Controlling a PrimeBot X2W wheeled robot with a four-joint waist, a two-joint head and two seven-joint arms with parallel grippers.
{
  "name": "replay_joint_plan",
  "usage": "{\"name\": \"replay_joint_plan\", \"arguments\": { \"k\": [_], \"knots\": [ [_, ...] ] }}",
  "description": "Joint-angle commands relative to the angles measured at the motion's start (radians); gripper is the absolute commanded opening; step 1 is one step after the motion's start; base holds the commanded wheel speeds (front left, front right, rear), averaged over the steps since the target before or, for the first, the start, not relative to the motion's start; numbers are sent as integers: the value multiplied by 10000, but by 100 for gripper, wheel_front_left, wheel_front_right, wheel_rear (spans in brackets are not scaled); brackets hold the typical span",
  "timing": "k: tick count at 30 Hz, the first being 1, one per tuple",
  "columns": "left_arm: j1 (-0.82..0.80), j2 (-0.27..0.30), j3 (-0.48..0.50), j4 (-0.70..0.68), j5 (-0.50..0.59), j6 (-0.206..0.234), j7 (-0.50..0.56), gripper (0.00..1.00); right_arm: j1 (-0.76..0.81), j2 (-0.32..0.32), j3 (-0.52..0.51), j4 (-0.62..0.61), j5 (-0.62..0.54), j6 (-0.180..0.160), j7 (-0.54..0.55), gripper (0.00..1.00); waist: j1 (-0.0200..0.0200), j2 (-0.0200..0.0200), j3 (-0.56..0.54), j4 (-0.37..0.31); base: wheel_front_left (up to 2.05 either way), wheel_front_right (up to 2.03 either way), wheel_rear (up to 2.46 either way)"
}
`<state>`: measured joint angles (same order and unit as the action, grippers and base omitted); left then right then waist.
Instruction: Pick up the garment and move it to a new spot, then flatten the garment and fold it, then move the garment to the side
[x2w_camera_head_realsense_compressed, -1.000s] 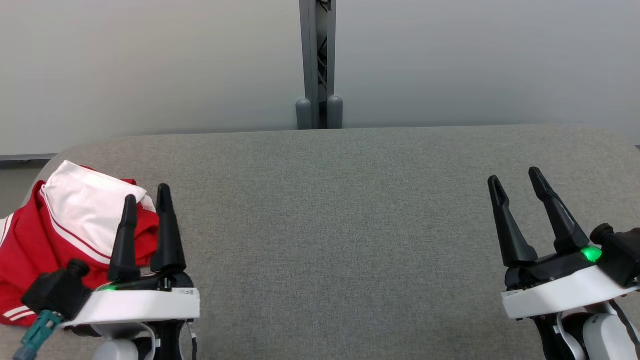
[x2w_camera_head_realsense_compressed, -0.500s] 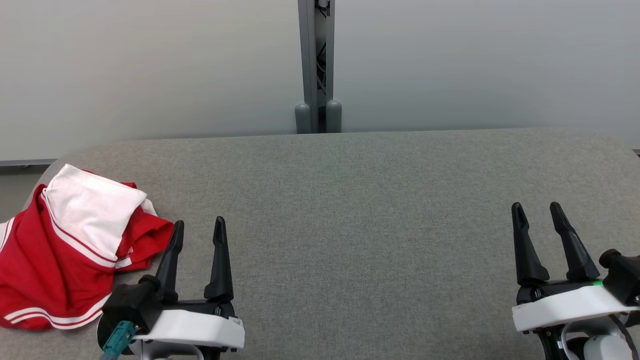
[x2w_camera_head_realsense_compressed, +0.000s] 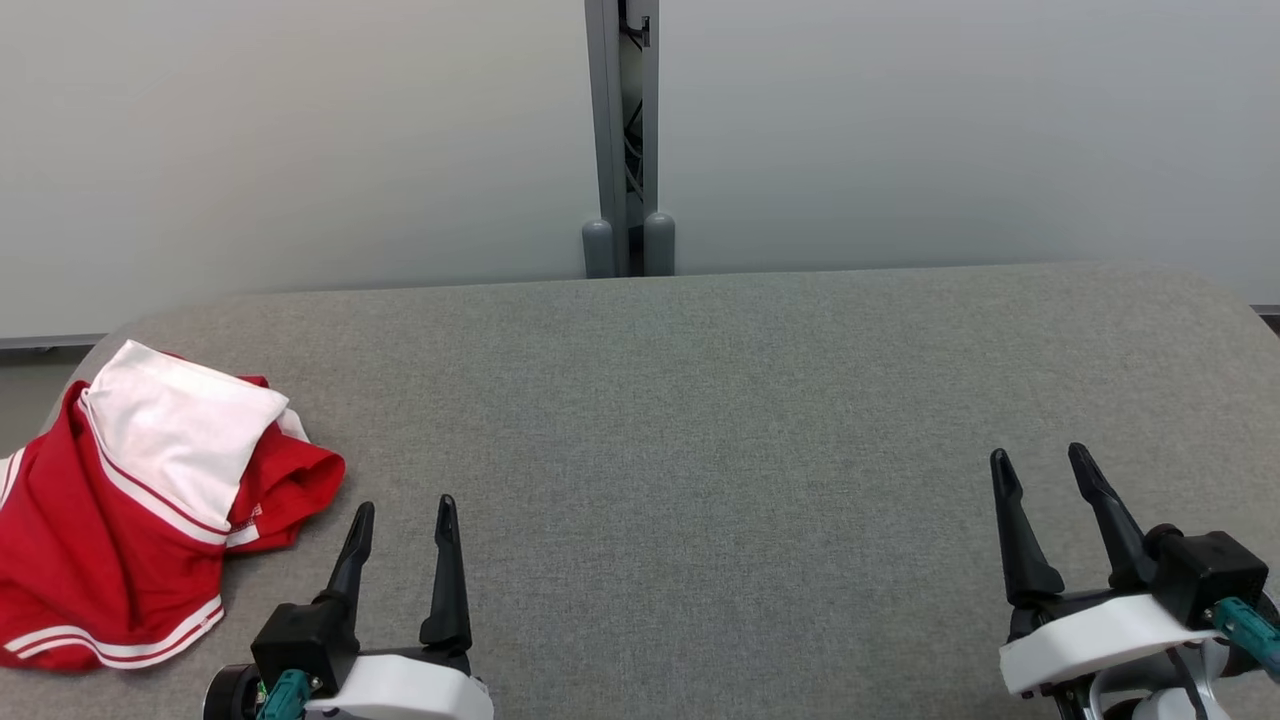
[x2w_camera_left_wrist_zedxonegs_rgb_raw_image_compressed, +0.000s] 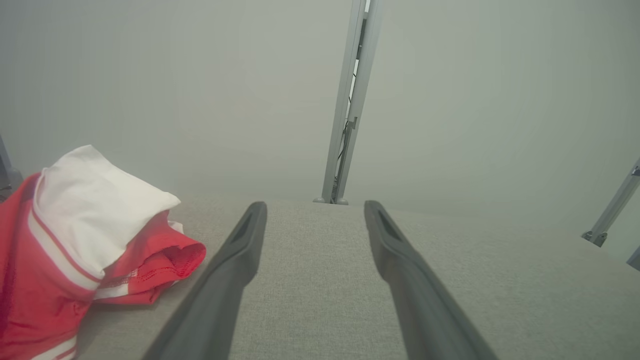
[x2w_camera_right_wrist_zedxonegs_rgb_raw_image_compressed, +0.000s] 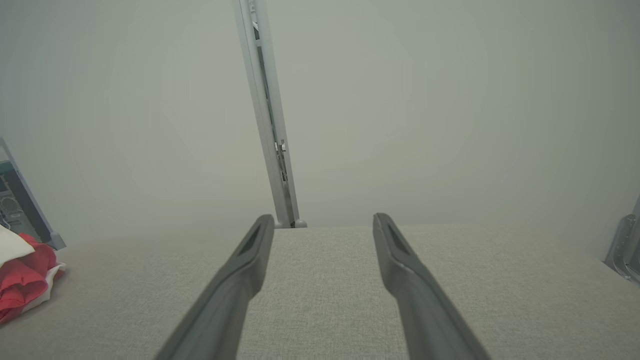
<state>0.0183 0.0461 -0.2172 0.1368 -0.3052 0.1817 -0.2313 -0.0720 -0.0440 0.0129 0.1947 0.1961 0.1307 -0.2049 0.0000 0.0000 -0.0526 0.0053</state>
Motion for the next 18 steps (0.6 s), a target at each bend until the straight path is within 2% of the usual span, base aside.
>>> {"name": "replay_joint_plan", "arguments": {
  "k": [1, 18],
  "knots": [
    [37, 53, 0, -39, 226, 34, -80, 100, -56, -71, 56, 21, -220, 0, -139, 100, 0, 0, -20, 9, 0, 0, 0],
    [128, 65, -13, 167, 892, -93, -294, 100, -180, -102, 342, 503, -1116, 0, -559, 100, 0, 0, -96, 60, 0, 0, 0]
  ]
}}
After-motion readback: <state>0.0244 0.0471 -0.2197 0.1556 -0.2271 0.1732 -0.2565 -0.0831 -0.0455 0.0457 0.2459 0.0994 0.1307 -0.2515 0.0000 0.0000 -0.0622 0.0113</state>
